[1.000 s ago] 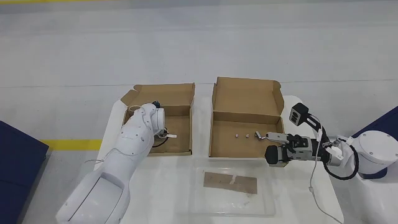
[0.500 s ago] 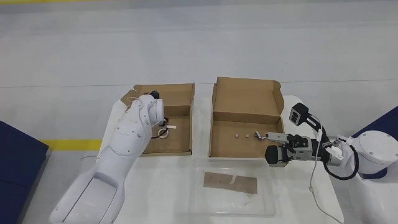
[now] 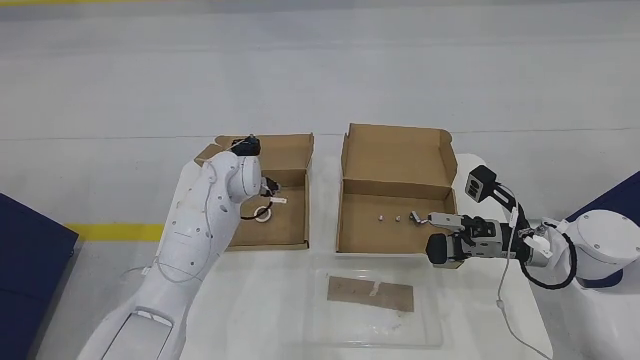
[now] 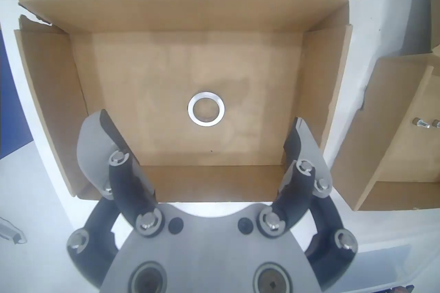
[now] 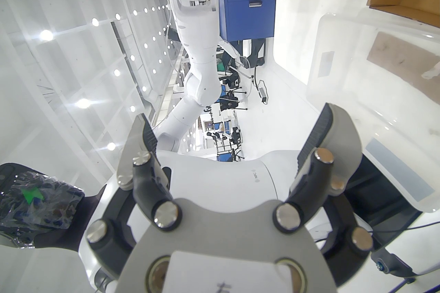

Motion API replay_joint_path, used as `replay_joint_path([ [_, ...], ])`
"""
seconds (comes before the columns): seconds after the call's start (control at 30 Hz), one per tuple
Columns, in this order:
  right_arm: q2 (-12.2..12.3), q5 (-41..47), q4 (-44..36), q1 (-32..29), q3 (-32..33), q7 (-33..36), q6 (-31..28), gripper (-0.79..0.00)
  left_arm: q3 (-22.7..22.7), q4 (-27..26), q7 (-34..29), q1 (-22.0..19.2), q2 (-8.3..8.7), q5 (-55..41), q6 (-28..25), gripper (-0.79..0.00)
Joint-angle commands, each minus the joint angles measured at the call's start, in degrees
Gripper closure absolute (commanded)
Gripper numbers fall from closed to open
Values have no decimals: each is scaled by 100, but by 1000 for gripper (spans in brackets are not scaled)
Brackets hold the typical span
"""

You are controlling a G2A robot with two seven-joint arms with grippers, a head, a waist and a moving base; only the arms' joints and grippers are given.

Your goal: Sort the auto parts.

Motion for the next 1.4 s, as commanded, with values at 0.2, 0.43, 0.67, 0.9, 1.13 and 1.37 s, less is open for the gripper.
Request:
replay_joint_path([
  [0.2, 0, 0, 0, 0, 0, 0, 0, -785, -26, -12, 52, 21, 2, -36, 1, -785],
  [0.43, 0, 0, 0, 0, 0, 0, 0, -785, -865, -819, 220, 645, 132, -1173, -180, -785],
  [0.67, 0, 0, 0, 0, 0, 0, 0, -785, -1771, -2462, -23, 1795, 283, -2505, -296, -785],
  [0.9, 0, 0, 0, 0, 0, 0, 0, -785, -2284, -3657, -26, 2782, 373, -3466, -318, -785],
  [1.13, 0, 0, 0, 0, 0, 0, 0, -785, -2566, -4148, -98, 3242, 420, -4598, -571, -785],
  [1.37, 0, 0, 0, 0, 0, 0, 0, -785, -2682, -4328, -235, 3361, 483, -5308, -753, -785],
])
